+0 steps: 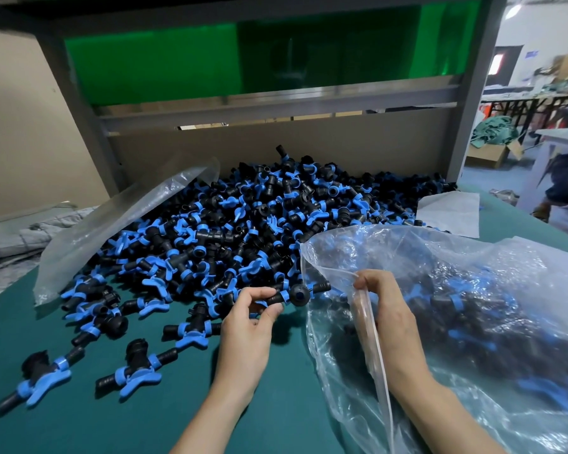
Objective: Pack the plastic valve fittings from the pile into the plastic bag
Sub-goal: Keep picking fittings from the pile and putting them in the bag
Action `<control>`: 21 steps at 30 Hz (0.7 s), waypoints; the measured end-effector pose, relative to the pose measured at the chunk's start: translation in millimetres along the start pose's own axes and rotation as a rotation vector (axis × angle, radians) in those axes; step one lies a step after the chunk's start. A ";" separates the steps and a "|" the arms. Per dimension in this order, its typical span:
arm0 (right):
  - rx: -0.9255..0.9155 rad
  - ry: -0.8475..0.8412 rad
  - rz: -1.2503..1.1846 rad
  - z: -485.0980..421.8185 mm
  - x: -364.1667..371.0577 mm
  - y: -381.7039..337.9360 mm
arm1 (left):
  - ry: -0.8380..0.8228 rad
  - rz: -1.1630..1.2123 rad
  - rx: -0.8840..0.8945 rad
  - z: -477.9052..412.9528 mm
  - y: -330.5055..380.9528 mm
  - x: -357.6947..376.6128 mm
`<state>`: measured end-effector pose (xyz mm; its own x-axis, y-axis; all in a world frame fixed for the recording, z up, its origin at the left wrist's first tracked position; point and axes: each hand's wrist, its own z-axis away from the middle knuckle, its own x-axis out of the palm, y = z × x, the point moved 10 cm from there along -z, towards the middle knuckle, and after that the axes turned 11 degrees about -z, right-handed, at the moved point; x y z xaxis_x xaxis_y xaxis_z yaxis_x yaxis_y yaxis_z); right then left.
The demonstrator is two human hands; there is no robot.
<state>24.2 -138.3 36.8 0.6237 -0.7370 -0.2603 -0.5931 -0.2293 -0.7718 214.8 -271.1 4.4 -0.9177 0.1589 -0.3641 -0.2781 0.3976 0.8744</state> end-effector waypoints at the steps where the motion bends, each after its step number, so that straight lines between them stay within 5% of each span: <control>1: -0.004 0.001 -0.003 -0.2 -0.1 -0.6 | -0.001 -0.001 -0.001 0.1 -0.1 0.1; 21: -0.015 0.020 -0.015 0.6 -2.0 -2.5 | -0.180 0.420 -0.093 -0.1 -2.7 12.9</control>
<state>24.8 -135.9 39.0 0.6228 -0.7457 -0.2368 -0.5912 -0.2503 -0.7667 203.6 -270.2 -2.6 -0.8946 0.4467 -0.0147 0.0756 0.1835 0.9801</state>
